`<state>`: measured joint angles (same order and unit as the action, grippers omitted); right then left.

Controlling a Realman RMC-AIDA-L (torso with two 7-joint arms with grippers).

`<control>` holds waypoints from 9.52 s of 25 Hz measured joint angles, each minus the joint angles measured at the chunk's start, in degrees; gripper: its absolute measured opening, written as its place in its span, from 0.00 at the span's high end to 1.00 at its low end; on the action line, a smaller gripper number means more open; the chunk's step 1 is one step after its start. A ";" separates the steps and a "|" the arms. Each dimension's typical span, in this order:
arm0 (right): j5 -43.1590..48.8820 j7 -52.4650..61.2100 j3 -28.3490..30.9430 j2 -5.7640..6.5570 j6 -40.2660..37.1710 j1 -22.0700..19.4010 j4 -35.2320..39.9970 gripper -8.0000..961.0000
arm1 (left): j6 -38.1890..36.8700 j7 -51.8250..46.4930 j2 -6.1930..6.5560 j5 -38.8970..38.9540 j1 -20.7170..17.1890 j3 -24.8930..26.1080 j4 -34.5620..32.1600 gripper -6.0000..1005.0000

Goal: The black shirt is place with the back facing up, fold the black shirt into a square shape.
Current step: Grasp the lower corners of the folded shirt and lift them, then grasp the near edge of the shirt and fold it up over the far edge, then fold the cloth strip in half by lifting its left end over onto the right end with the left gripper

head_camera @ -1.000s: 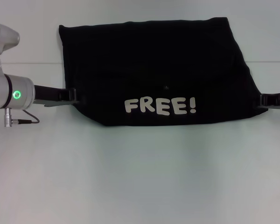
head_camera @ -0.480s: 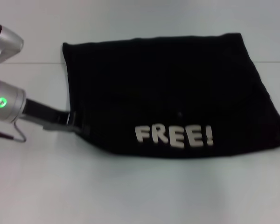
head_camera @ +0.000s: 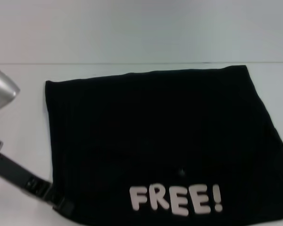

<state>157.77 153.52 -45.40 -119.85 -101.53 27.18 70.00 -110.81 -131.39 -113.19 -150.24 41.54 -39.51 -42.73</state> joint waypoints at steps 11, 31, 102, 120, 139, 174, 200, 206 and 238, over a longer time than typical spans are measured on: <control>-17.38 -6.58 8.56 1.61 -7.10 0.19 -2.12 0.90 | -6.55 6.60 2.51 1.51 1.82 12.61 0.33 0.99; -19.39 -7.31 8.22 8.05 34.07 15.40 -28.13 0.87 | 33.60 -15.58 1.57 2.08 6.52 10.41 4.92 0.99; -17.05 2.76 0.96 14.08 36.10 21.10 -29.65 0.21 | 11.29 -17.43 1.02 11.09 -9.31 29.90 3.77 0.50; -17.06 1.94 0.95 13.79 36.62 21.32 -29.59 0.21 | 26.62 -20.20 -2.05 10.70 -12.76 29.66 12.16 0.49; -17.06 1.96 1.01 13.61 37.15 21.52 -29.55 0.21 | 32.44 -20.53 -2.29 10.83 -11.57 29.47 14.87 0.46; -17.21 1.96 1.80 13.69 38.10 21.49 -29.48 0.21 | 42.13 -19.19 -2.55 12.83 -6.05 31.40 22.56 0.16; -19.52 -2.53 5.06 14.00 36.04 21.02 -28.99 0.21 | 44.27 -14.85 -2.82 15.41 -5.51 28.27 21.57 0.52; -34.38 -15.33 12.88 14.04 29.91 17.63 -28.91 0.21 | 43.93 -13.92 -2.82 15.38 -5.39 28.02 21.54 0.72; -56.42 -74.34 26.74 2.04 24.18 0.37 -40.32 0.22 | 42.39 -7.53 -2.48 15.18 -7.39 24.17 16.53 0.93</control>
<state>101.35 79.18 -18.66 -117.81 -77.35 27.56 29.68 -68.42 -138.92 -115.67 -135.06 34.15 -15.34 -26.20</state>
